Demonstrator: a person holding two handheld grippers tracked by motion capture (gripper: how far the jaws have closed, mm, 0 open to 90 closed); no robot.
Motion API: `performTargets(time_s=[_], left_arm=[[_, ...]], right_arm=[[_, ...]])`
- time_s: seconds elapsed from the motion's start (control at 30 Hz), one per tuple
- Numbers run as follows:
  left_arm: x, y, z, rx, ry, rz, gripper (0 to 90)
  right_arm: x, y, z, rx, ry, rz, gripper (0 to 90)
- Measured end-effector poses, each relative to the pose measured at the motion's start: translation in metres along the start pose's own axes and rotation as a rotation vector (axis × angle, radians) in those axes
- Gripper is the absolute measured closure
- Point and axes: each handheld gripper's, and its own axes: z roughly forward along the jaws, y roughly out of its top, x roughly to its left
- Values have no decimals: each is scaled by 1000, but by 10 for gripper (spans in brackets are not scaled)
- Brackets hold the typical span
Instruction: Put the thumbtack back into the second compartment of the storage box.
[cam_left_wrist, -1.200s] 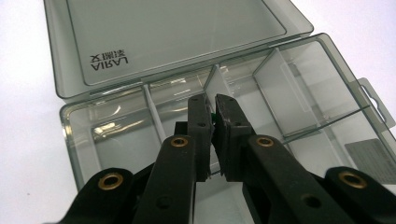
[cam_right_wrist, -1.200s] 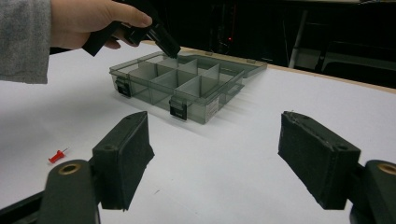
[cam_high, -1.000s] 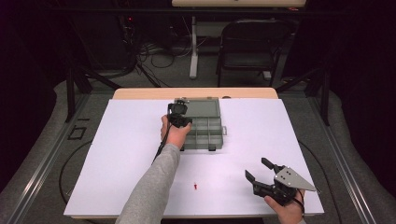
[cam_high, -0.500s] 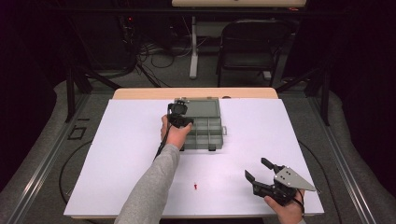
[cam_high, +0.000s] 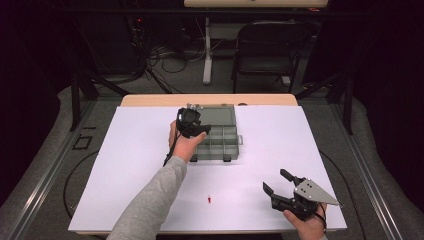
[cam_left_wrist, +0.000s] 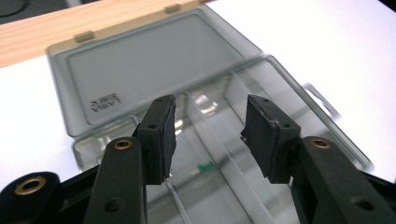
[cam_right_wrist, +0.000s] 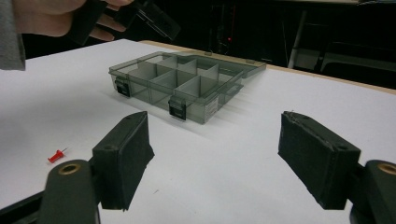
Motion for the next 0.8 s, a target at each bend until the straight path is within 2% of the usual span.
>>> performTargets(time_s=[0.13, 0.23, 0.3, 0.37, 0.53, 0.6, 0.8], left_arm=[[-1, -11, -11, -8, -6, 29, 516], [0, -21, -19, -32, -57, 9, 504], [-1, -27, -25, -42, -91, 20, 496], [-3, -34, -33, -47, -118, 38, 442], [-10, -54, -50, -75, -142, 88, 314], [-12, -62, -55, -79, -148, 88, 281], [-20, -88, -67, -88, -169, 104, 269]], right_arm=[[0, 0, 0, -1, -3, 1, 243], [0, 0, 0, 1, -5, 1, 243], [0, 0, 0, 1, -6, -2, 243], [0, 0, 0, 1, -7, -1, 243], [0, 0, 0, 1, -6, 0, 240], [0, 0, 0, 0, -7, -1, 236], [1, 0, 0, 3, -6, -3, 232]])
